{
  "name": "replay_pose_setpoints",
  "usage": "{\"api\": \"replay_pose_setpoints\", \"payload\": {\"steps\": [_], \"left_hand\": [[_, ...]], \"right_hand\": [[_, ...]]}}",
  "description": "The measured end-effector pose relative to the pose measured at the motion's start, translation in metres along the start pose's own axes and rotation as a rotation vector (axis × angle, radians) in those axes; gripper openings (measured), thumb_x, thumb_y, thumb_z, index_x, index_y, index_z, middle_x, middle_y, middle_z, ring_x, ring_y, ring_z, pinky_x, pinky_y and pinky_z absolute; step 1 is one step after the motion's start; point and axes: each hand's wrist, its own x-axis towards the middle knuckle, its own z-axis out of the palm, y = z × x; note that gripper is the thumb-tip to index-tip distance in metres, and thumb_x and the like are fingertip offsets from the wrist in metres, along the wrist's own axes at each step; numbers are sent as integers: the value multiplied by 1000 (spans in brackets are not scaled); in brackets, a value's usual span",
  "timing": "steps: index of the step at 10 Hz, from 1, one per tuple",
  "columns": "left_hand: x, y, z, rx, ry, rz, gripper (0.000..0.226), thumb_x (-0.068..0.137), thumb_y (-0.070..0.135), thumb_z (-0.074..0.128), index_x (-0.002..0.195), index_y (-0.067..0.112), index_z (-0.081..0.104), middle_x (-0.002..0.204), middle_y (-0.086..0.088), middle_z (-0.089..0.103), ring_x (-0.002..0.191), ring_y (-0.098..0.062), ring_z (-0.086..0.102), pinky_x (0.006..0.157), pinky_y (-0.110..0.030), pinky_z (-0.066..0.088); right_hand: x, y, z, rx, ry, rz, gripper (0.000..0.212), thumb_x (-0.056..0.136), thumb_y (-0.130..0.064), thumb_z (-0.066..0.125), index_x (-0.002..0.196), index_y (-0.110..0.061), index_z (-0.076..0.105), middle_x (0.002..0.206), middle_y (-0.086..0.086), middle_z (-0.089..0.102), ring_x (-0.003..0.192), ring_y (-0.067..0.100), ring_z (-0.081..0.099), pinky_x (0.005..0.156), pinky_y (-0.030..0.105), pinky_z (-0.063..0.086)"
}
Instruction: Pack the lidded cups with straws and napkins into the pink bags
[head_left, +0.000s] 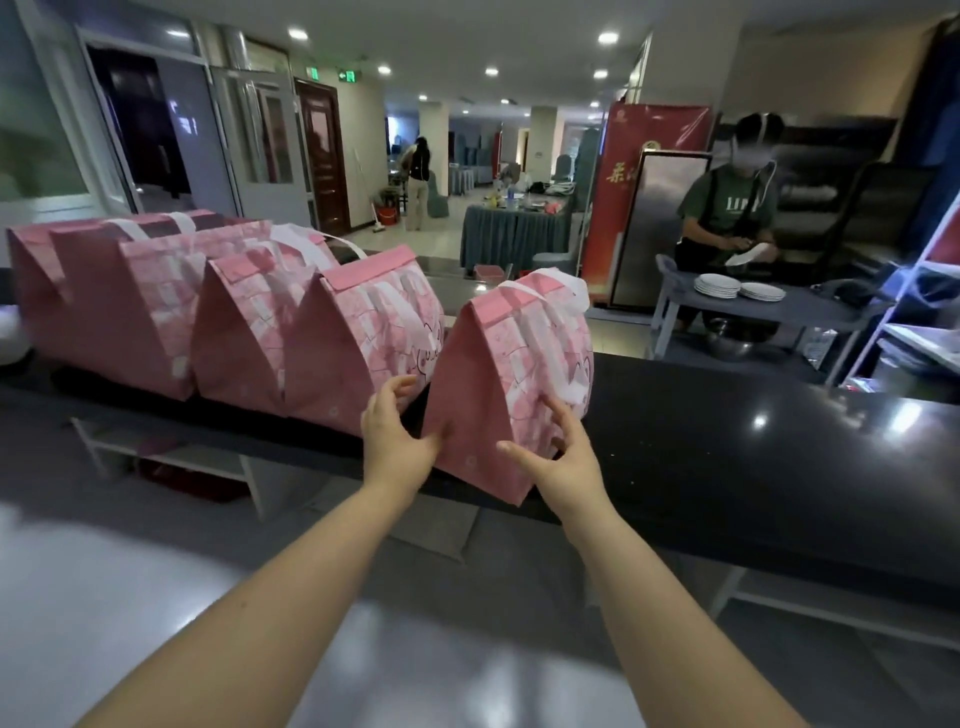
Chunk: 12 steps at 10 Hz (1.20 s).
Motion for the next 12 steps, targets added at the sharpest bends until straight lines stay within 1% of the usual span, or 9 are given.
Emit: {"api": "replay_pose_setpoints", "payload": {"steps": [1,2,3,4,6,8,10,11,12], "left_hand": [[11,0,3,-85,-145,-101,37,71,22,86,92,40,61,91,11,68,90,-14,66,69,-16,50],[21,-7,1,106,-119,-83,28,68,40,86,84,35,64,81,13,68,82,-15,66,74,-33,53],[32,-18,-7,392,-20,20,30,71,56,78,87,31,70,76,15,66,85,-23,63,83,-36,44],[44,-27,-15,428,13,26,25,78,52,75,89,29,74,78,9,70,89,-26,60,84,-37,35],[56,-47,-27,449,107,62,14,75,38,81,81,27,75,69,6,68,81,-28,56,81,-39,33],[75,-60,-42,462,86,38,17,76,35,78,73,23,67,68,7,64,80,-27,54,80,-38,32],[84,-54,-48,398,23,-4,9,81,30,70,87,24,69,78,5,68,90,-27,58,89,-40,35],[88,-37,-55,201,97,27,10,79,28,72,88,29,68,79,10,68,88,-21,62,89,-39,38],[96,-10,-59,145,99,176,22,77,32,78,94,25,67,86,9,68,86,-18,64,87,-41,44]], "right_hand": [[6,1,18,-207,58,-9,93,68,-33,85,144,-41,32,147,-5,32,134,20,29,110,44,34],[18,4,30,-213,101,7,85,73,-22,75,142,-46,31,145,-8,37,129,25,35,107,46,38],[30,7,43,-146,69,9,84,74,-13,71,142,-46,33,141,-14,39,130,27,40,105,50,42],[39,8,60,-146,21,-13,82,73,-11,66,135,-54,35,145,-10,38,129,29,43,103,52,44],[61,8,92,-149,-3,-19,83,70,-5,54,129,-62,38,143,-7,40,124,27,48,95,49,51],[77,2,116,-133,-42,-25,79,78,-2,59,124,-63,44,132,-16,48,104,11,64,79,30,60],[75,-3,119,-145,-23,-27,78,78,3,56,141,-40,41,125,-11,52,100,7,64,78,25,58],[70,-20,111,-195,2,-74,70,80,-2,65,139,-32,44,117,-13,53,91,-4,63,67,15,53],[68,-42,103,-321,27,-165,56,80,-13,75,130,-24,54,124,-6,56,104,12,58,87,32,53]]}}
